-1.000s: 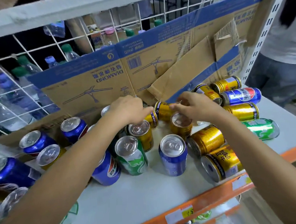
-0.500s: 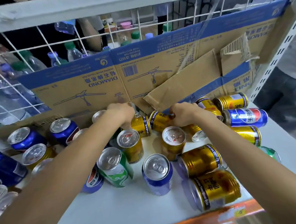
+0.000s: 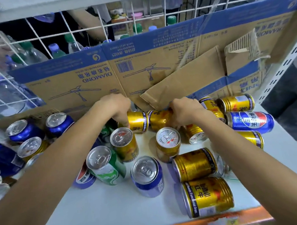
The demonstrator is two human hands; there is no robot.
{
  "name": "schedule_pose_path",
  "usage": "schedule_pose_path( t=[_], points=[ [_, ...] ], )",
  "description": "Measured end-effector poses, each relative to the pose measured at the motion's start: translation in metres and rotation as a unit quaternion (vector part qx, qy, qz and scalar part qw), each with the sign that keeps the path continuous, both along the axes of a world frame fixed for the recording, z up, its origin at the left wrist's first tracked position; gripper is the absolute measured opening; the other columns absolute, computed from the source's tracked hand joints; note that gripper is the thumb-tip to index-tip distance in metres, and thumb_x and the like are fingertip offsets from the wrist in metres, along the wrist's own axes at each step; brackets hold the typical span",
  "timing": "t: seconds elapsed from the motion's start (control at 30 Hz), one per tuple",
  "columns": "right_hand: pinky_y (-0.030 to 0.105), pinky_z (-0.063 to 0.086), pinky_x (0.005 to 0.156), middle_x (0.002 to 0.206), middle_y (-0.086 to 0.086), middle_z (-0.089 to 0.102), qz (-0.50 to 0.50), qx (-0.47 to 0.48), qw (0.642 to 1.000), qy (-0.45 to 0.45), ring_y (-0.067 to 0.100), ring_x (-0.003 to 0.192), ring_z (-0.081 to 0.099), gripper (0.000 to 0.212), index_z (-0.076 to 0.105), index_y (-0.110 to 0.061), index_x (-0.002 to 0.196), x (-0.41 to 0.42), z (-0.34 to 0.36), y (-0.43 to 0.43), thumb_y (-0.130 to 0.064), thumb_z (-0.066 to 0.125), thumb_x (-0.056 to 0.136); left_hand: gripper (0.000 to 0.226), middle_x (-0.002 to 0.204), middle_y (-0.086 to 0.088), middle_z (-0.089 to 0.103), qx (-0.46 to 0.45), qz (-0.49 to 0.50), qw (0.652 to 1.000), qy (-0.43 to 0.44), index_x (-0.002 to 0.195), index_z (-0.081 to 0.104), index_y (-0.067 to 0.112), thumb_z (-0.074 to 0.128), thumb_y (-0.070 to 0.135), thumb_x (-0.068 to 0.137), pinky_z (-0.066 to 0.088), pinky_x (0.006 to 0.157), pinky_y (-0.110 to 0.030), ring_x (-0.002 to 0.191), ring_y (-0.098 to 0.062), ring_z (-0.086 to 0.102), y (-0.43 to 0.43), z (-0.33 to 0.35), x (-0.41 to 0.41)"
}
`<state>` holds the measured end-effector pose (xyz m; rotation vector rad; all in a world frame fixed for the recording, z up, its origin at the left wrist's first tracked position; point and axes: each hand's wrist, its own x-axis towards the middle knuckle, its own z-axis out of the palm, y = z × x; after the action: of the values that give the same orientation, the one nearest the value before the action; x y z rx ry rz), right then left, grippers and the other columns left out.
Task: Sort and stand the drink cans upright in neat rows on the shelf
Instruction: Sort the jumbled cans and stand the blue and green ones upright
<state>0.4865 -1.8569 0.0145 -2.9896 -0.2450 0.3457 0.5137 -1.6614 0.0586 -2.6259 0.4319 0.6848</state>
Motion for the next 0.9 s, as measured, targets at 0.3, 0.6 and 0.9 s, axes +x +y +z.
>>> schedule_pose_path(
  t=[0.3,0.6,0.9],
  points=[
    [0.032,0.039,0.072,0.111,0.01,0.057,-0.014,0.108,0.992,-0.063,0.032,0.102,0.054,0.05,0.057,-0.015,0.114,0.002,-0.002,0.007,-0.034,0.074,0.071,0.041,0.108,-0.008,0.061,-0.056,0.039,0.993,-0.097,0.108,0.061,0.011,0.066,0.043,0.083,0.044,0.066,-0.033,0.089,-0.027,0.057,-0.01,0.005,-0.022],
    [0.041,0.045,0.087,0.119,0.013,0.052,-0.019,0.109,0.992,-0.053,0.035,0.11,0.052,0.055,0.051,-0.016,0.128,-0.008,0.004,0.009,-0.034,0.069,0.079,0.069,0.125,-0.004,0.057,-0.003,0.075,0.995,-0.066,0.123,0.057,0.016,0.076,0.056,0.07,0.045,0.075,-0.033,0.113,-0.025,0.057,-0.023,-0.02,-0.021],
    [0.038,0.045,0.083,0.119,0.015,0.054,-0.027,0.101,0.993,-0.054,0.033,0.107,0.052,0.042,0.051,-0.011,0.124,-0.012,0.006,0.007,-0.022,0.063,0.085,0.056,0.123,-0.009,0.057,-0.016,0.097,0.993,-0.071,0.125,0.055,0.009,0.078,0.026,0.077,0.043,0.071,-0.033,0.111,-0.027,0.056,-0.03,-0.032,-0.018]
  ],
)
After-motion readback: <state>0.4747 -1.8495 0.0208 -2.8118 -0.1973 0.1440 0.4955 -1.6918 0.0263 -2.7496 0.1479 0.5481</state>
